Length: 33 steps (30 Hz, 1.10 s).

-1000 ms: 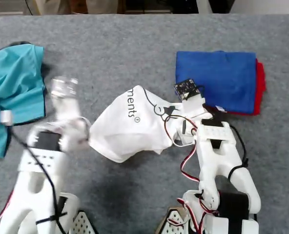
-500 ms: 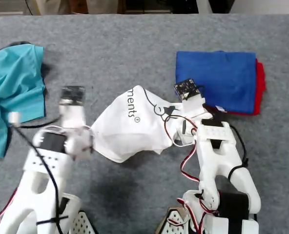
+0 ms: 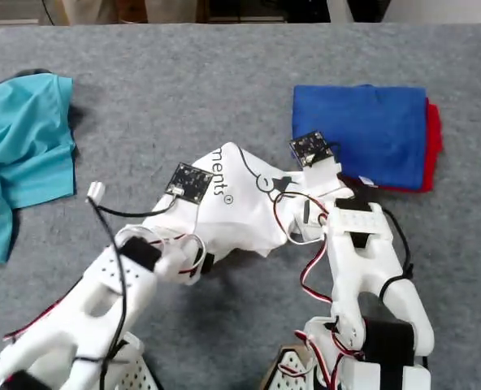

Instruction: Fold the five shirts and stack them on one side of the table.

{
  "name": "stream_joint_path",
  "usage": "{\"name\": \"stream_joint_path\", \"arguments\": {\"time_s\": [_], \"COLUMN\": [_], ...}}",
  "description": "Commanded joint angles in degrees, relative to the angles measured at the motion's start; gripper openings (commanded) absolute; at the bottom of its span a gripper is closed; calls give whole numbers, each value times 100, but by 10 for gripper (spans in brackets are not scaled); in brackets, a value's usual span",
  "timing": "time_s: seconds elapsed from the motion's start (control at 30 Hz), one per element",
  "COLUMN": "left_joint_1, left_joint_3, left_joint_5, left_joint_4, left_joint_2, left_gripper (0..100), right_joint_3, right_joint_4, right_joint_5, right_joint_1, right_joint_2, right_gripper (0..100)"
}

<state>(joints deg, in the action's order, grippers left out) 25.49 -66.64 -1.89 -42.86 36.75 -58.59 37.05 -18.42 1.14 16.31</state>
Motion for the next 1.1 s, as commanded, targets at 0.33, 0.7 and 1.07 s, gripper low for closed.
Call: {"name": "stream_joint_path", "arguments": {"time_s": [0.33, 0.7, 1.07], "left_joint_1": [26, -97, -1662], "left_joint_3": [800, 1767, 3288], "left_joint_5": [475, -211, -536], "left_joint_4": [554, -1231, -2971], "left_joint_2": [-1420, -1411, -558], "left_gripper": [26, 18, 18], "right_joint_3": [-13, -13, 681], "right_joint_4": [-132, -132, 835], "right_joint_5": [44, 44, 70], "right_joint_1": [101, 92, 84], "right_joint_2": [180, 180, 198], "right_gripper": [2, 2, 2]}}
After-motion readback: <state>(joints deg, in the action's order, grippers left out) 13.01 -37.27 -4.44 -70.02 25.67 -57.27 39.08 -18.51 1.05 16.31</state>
